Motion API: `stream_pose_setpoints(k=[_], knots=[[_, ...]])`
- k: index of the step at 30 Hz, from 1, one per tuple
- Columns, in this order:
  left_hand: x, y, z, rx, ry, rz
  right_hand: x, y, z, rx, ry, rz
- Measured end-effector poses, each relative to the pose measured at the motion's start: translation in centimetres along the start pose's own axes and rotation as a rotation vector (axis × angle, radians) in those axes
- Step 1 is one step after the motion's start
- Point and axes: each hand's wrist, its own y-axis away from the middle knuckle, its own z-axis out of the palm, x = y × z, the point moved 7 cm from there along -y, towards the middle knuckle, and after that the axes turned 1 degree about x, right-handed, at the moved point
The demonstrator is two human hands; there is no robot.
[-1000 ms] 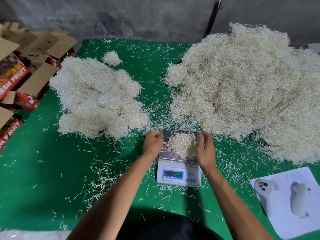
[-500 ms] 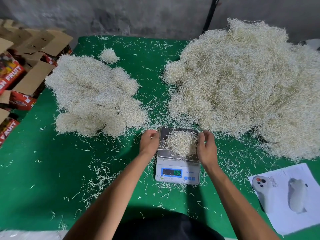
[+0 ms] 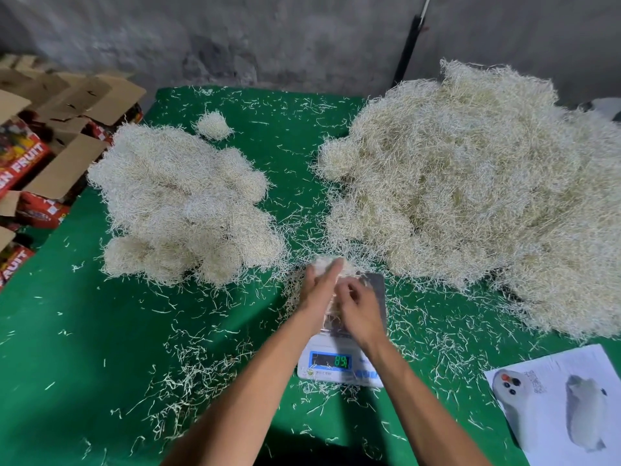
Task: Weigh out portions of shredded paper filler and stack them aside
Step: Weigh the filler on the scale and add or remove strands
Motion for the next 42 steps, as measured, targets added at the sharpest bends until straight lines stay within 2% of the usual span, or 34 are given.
stream_pose_setpoints(k=[2, 4, 8, 11, 16, 21, 28, 31, 34, 37, 39, 42], knots=[[1.0, -1.0, -1.8, 0.059, 0.117, -0.019, -1.1, -0.5, 0.3, -0.108, -0.157, -0.019], [2.0, -2.0, -4.5, 0.164, 0.085, 0.019, -1.6, -2.1, -0.6, -0.094, -0.167, -0.025], [3.6, -3.7, -8.1, 0.286, -0.083, 0.125, -1.1, -6.7, -3.6, 0.119, 0.157, -0.043], [4.2, -4.4, -9.2, 0.351, -0.118, 0.151, -0.7, -10.6, -4.5, 0.183, 0.247, -0.062], [4.0, -5.6, -11.3, 0.499, -0.055, 0.126, 0.9, -16.4, -0.9, -0.077, 0.548, -0.097], [3.3, -7.1, -12.5, 0.522, -0.023, 0.053, 2.8, -19.2, 2.2, -0.188, 0.804, -0.045], [0.6, -8.1, -11.6, 0.390, 0.014, -0.049, 4.5, -20.5, 3.0, -0.281, 1.014, 0.044], [0.2, -8.2, -11.1, 0.307, 0.004, -0.096, 2.8, -19.6, 2.8, -0.307, 0.869, 0.063], [1.7, -7.7, -10.4, 0.217, -0.003, -0.138, -2.2, -17.4, 2.9, -0.173, 0.663, -0.199], [4.4, -7.5, -8.7, -0.035, 0.320, -0.120, -6.5, -13.9, 5.2, -0.195, 0.538, -0.425], [6.1, -7.2, -7.9, -0.131, 0.471, -0.069, -8.0, -11.8, 6.6, -0.232, 0.530, -0.479], [7.4, -6.0, -8.4, -0.136, 0.397, -0.042, -8.8, -10.0, 6.5, -0.257, 0.462, -0.528]])
